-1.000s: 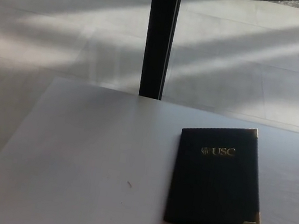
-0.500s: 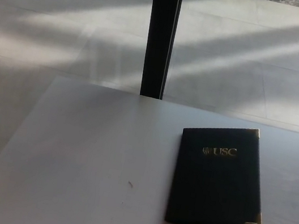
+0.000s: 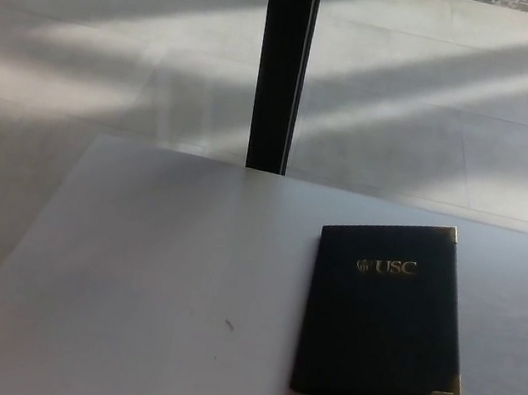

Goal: There is a diary kept infront of the robot and the robot uses its right hand to grab its cover and puses it to the left to open it.

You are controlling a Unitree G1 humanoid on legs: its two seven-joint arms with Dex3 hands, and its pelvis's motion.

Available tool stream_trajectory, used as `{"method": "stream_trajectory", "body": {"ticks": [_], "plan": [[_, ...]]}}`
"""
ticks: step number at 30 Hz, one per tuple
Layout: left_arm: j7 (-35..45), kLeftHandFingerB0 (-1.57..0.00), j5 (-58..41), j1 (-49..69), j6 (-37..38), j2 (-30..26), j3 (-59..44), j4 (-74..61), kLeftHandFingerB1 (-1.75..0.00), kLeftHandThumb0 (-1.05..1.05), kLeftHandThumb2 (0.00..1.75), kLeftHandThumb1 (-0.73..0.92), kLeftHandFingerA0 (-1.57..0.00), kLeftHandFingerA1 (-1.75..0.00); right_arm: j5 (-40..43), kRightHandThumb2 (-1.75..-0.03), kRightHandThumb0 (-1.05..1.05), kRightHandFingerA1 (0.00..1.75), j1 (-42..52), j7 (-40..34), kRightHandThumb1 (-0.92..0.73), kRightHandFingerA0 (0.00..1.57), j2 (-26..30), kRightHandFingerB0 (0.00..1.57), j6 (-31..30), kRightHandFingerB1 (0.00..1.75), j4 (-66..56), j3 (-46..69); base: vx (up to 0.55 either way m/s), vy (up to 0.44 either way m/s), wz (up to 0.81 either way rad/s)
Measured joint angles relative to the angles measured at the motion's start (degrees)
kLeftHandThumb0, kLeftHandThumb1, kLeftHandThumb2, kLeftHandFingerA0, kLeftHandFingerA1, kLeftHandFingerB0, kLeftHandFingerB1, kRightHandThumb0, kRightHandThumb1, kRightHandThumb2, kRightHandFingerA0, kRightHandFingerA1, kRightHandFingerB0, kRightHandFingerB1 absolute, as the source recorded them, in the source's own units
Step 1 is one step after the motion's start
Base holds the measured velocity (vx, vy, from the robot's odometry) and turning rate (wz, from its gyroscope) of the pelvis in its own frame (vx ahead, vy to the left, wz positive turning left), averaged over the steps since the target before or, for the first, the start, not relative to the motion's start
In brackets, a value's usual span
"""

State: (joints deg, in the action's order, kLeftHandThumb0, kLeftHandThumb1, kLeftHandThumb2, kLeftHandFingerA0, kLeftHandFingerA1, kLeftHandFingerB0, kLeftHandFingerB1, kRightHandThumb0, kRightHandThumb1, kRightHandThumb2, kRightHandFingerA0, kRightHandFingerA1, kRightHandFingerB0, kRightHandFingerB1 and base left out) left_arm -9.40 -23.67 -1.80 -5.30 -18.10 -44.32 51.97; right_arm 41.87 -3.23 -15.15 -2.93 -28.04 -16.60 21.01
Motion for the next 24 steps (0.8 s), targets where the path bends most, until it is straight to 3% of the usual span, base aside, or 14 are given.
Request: {"method": "stream_trajectory", "body": {"ticks": [1,2,3,8,9,13,14,24], "plan": [[0.0,-0.28,-0.1,0.0,0.0,0.0,0.0,0.0,-0.66,-0.86,1.02,0.92,-0.35,-0.81,-0.2,-1.17,-0.33,0.48,0.1,0.0,-0.63,0.00,-0.7,0.01,0.0,0.48,0.3,-0.7,0.00,0.000,0.00],[0.0,-0.26,-0.1,0.0,0.0,0.0,0.1,0.0,-0.64,-0.85,1.03,0.92,-0.34,-0.80,-0.4,-0.98,-0.73,0.44,0.1,0.0,-0.84,0.16,-1.2,0.13,0.0,0.43,0.5,-1.1,0.00,0.000,0.00],[-0.1,-0.31,-0.1,0.1,0.0,0.0,0.1,-0.1,-0.66,-0.79,1.24,0.91,-0.37,-0.78,-0.6,-0.79,-0.71,0.38,0.1,0.0,-0.92,0.24,-1.5,0.15,0.0,0.34,0.7,-1.5,0.00,0.000,0.00],[-0.1,-0.32,-0.2,0.0,0.0,-0.1,0.6,0.6,-0.68,-0.81,1.25,0.92,-0.36,-0.78,-2.5,-0.76,-0.74,0.40,0.1,-0.1,-0.92,0.22,-4.5,0.14,0.8,0.36,3.2,-4.1,0.00,0.000,0.00],[-0.1,-0.26,-0.2,-0.1,0.0,-0.1,0.6,0.7,-0.65,-0.84,1.03,0.92,-0.35,-0.81,-2.9,-1.04,-0.77,0.48,0.1,-0.1,-0.81,0.19,-5.0,0.14,0.9,0.45,3.8,-4.4,0.00,0.000,0.00],[-0.2,-0.27,-0.2,0.3,0.0,0.0,0.9,-1.0,-0.65,-0.84,1.03,0.92,-0.36,-0.82,-3.9,-1.03,-0.77,0.48,0.2,-0.1,-0.80,0.19,-7.6,0.15,2.2,0.45,6.9,-4.8,0.00,0.000,0.00],[-0.3,-0.26,-0.2,0.4,0.0,0.0,1.0,-1.5,-0.65,-0.85,1.03,0.92,-0.36,-0.81,-4.2,-0.72,-0.78,0.39,0.2,-0.1,-0.92,0.24,-8.1,0.15,2.5,0.34,7.5,-4.7,0.00,0.000,0.00],[-0.6,-0.33,-0.3,-0.1,0.0,0.0,1.1,-0.3,-0.68,-0.83,0.98,0.92,-0.37,-0.84,-4.7,-0.73,-0.79,0.38,0.2,-0.7,-0.92,0.26,-9.0,0.17,5.1,0.34,10.5,-2.9,0.00,0.000,0.00]]}}
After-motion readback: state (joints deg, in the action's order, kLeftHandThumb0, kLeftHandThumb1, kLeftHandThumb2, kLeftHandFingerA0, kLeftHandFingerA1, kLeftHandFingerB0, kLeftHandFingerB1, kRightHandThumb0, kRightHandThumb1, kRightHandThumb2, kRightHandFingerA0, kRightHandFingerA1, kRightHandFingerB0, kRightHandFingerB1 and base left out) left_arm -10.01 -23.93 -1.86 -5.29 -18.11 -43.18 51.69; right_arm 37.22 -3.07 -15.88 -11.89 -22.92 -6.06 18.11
